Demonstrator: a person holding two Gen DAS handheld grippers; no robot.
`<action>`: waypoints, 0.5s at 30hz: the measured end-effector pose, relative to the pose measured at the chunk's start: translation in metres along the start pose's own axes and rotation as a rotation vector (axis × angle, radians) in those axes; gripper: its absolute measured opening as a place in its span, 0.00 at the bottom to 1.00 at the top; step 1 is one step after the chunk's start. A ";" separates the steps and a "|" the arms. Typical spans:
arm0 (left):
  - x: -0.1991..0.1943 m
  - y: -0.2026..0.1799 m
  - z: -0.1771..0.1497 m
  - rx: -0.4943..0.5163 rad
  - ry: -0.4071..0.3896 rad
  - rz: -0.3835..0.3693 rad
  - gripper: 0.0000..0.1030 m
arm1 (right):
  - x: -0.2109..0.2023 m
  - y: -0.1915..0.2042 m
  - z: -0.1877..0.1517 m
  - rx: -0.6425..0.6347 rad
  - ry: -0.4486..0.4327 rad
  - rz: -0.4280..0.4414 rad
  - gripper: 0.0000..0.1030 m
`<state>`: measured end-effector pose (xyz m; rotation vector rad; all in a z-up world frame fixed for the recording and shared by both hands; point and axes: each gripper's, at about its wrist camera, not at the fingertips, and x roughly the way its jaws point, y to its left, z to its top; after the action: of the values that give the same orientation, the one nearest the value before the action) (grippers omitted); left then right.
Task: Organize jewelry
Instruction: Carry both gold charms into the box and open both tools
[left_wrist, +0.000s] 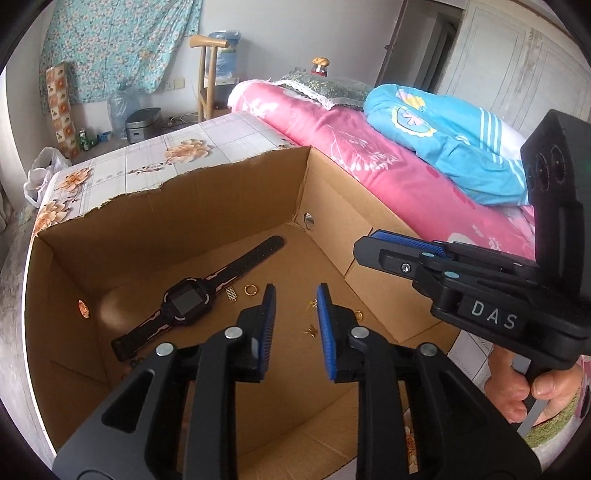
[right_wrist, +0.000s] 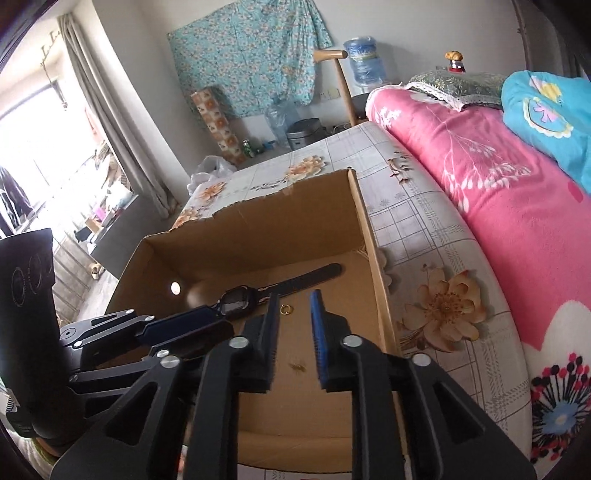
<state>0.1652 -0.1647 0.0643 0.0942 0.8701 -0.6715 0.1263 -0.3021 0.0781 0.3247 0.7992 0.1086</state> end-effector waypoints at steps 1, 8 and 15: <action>0.000 0.000 0.000 -0.002 -0.003 -0.001 0.23 | -0.001 0.001 -0.001 0.000 -0.005 -0.004 0.25; -0.012 0.004 -0.003 -0.032 -0.035 0.013 0.30 | -0.015 0.001 -0.006 0.027 -0.059 -0.009 0.41; -0.041 0.005 -0.018 -0.079 -0.097 0.009 0.30 | -0.031 0.014 -0.014 -0.009 -0.080 -0.002 0.54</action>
<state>0.1373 -0.1342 0.0817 -0.0048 0.8016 -0.6277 0.0950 -0.2920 0.0950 0.3177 0.7200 0.0964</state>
